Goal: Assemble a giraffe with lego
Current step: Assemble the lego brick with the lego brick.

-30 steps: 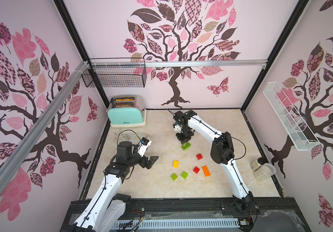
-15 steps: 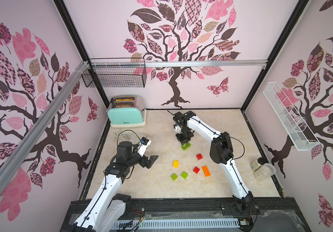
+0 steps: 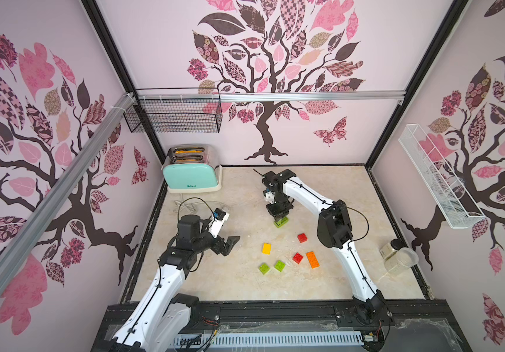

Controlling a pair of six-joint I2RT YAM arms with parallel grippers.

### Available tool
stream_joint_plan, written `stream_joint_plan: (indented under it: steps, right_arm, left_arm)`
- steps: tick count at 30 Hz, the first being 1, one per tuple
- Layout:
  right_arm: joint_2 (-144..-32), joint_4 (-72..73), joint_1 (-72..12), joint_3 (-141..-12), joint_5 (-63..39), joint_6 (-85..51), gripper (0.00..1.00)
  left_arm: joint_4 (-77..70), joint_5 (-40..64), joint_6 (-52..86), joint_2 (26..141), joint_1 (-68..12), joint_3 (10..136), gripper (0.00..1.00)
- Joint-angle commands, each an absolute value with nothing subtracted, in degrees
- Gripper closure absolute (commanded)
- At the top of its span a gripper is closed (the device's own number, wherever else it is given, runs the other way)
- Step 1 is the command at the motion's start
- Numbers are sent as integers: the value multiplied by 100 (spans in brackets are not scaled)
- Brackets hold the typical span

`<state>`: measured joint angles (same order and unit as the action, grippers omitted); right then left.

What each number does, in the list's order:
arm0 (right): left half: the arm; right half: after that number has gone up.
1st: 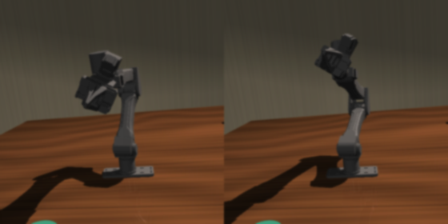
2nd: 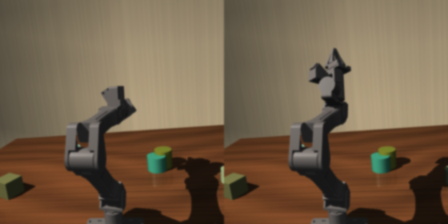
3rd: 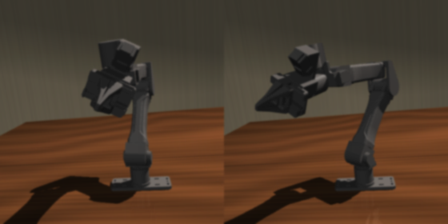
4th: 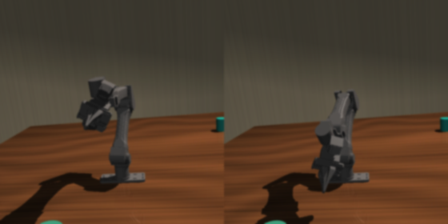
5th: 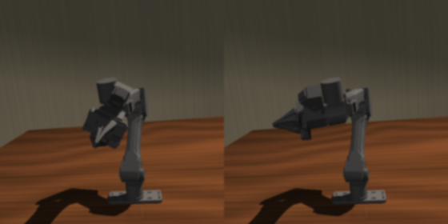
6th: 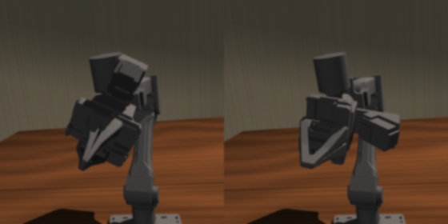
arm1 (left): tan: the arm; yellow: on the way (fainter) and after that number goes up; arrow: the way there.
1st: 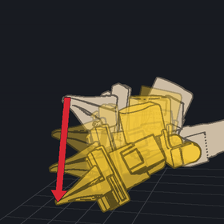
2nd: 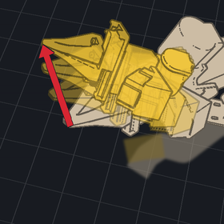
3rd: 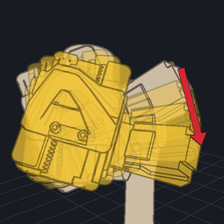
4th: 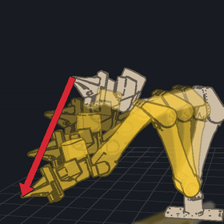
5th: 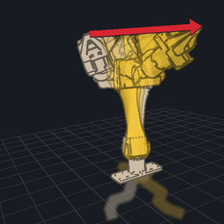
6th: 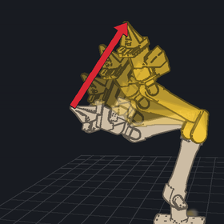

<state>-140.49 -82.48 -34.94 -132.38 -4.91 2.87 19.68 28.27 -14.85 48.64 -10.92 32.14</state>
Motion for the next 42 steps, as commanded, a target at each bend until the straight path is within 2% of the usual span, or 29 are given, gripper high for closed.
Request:
stream_joint_plan:
  steps: [1, 13, 28, 42]
  right_arm:
    - [-14236, -8320, -3476, -13228, -461, 178, 100]
    - [-13784, -7690, -3480, -12203, -642, -104, 100]
    - [-13570, -7560, -3755, -11702, -92, 825, 100]
    - [-13499, -7049, -3719, -11020, 199, -494, 100]
  left_arm:
    - [1859, 2810, -1484, 4842, -1098, 3145, 2]
    - [1846, 2829, -1487, 4832, -1096, 3120, 2]
    - [1833, 2825, -1494, 4845, -1112, 3125, 2]
    - [1819, 2833, -1500, 4853, -1138, 3122, 2]
